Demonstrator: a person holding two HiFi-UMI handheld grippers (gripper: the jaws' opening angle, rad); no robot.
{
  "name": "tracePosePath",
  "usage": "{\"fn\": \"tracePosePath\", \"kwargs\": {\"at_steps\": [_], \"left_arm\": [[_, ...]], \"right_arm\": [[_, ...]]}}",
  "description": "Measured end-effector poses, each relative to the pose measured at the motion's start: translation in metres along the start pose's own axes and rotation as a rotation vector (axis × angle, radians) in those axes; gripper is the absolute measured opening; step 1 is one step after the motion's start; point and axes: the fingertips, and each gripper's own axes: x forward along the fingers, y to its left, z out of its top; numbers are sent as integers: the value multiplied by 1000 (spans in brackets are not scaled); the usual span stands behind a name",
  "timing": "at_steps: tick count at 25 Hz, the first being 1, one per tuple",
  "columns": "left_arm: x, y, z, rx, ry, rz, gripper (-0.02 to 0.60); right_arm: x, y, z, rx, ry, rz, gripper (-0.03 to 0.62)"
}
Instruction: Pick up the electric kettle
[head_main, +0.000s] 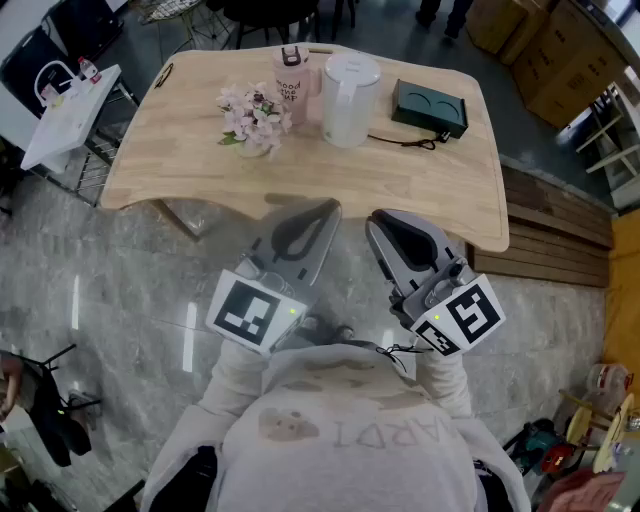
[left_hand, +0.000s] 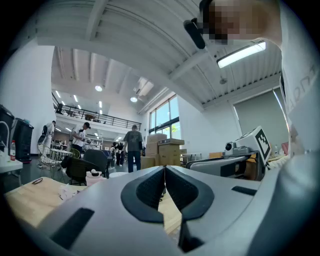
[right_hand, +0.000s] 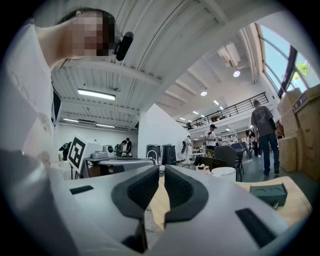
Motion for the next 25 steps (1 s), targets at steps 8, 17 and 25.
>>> {"fn": "tracePosePath", "kwargs": {"at_steps": [8,17,25], "left_arm": [[-5,-1,4,-2,-11,-8,14],[-8,5,7,-4,-24,-16,14],[-20,19,5,-18,-35,-45,14]], "right_arm": [[0,7,0,-2,-2,1,43],[3,11,-1,-4,6,-11,43],[18,21,-3,-5,2,-27,44]]}}
